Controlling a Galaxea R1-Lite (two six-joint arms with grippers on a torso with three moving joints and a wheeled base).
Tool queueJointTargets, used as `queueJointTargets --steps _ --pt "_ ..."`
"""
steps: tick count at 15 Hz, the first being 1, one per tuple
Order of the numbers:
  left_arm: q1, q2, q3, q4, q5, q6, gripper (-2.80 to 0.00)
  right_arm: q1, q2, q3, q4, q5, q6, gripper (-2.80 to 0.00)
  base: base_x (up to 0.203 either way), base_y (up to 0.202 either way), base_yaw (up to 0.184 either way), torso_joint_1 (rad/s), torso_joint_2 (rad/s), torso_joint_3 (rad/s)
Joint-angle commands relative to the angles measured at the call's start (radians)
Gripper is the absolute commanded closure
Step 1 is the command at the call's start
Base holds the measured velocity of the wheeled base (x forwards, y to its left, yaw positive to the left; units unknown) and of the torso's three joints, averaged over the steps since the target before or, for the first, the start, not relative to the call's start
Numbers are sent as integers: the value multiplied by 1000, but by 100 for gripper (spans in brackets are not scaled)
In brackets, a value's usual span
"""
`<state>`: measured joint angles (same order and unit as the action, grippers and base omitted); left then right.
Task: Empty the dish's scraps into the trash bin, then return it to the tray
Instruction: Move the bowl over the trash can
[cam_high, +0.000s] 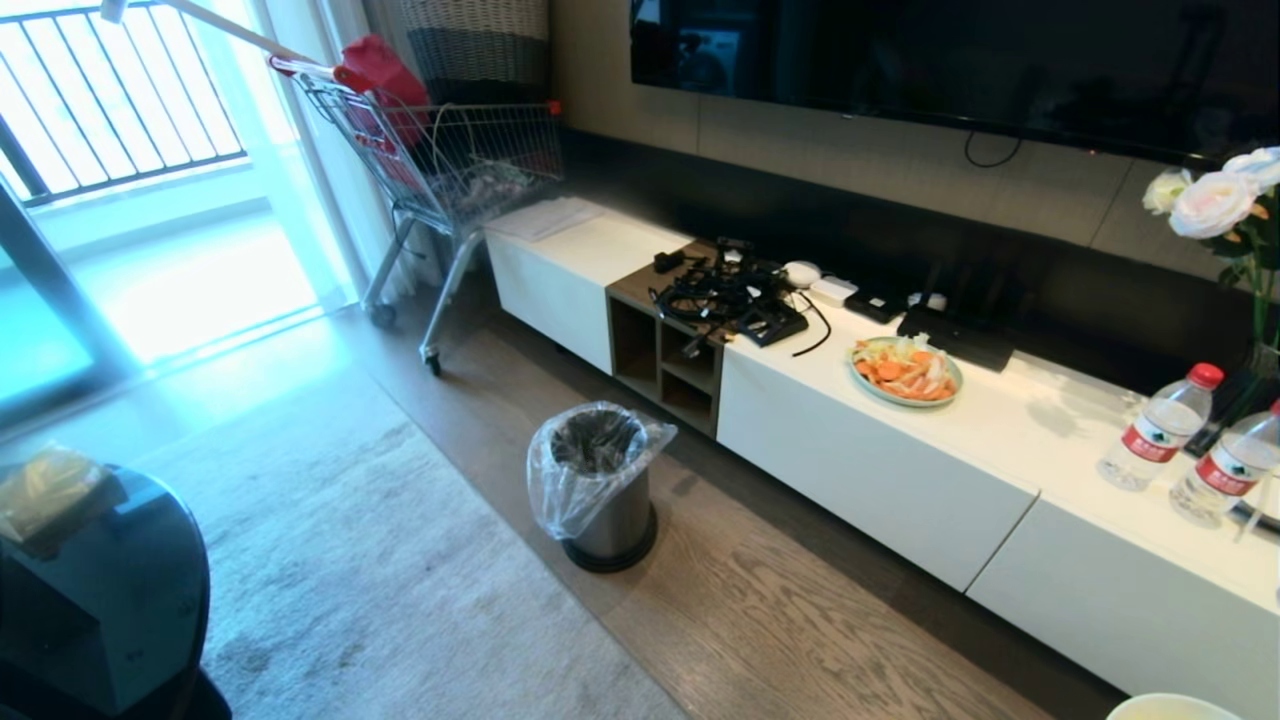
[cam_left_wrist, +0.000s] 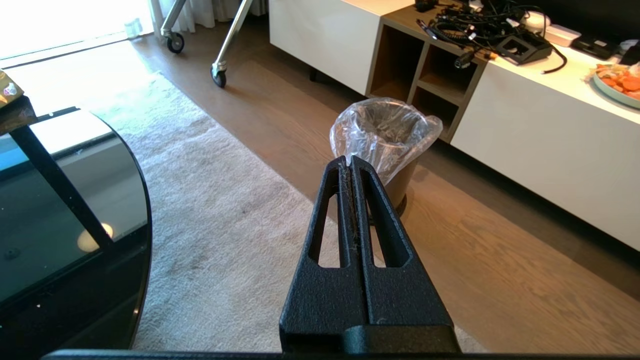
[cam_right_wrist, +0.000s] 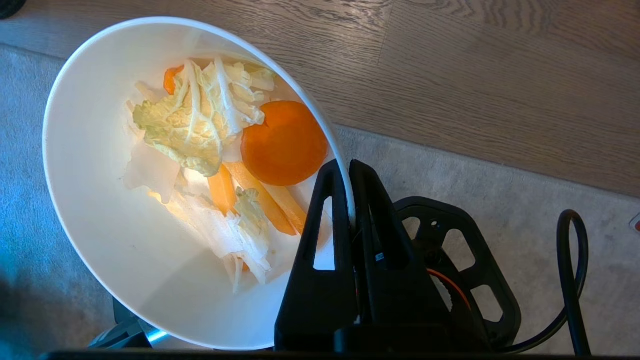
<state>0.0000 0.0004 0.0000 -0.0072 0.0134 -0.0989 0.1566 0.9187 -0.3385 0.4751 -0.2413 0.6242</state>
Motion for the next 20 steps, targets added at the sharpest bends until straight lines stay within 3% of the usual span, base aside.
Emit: queueJointTargets --steps 1,10,12,20 --pt "0 0 0 0 0 -1 0 0 2 -2 0 -1 -12 0 0 0 0 0 0 0" --pt "0 0 0 0 0 -1 0 1 5 -18 -36 7 -150 0 0 0 0 0 0 0" --pt "0 0 0 0 0 -1 0 1 0 -34 -35 56 -166 0 0 0 0 0 0 0" --pt "0 0 0 0 0 -1 0 1 2 -36 -35 60 -170 0 0 0 0 0 0 0"
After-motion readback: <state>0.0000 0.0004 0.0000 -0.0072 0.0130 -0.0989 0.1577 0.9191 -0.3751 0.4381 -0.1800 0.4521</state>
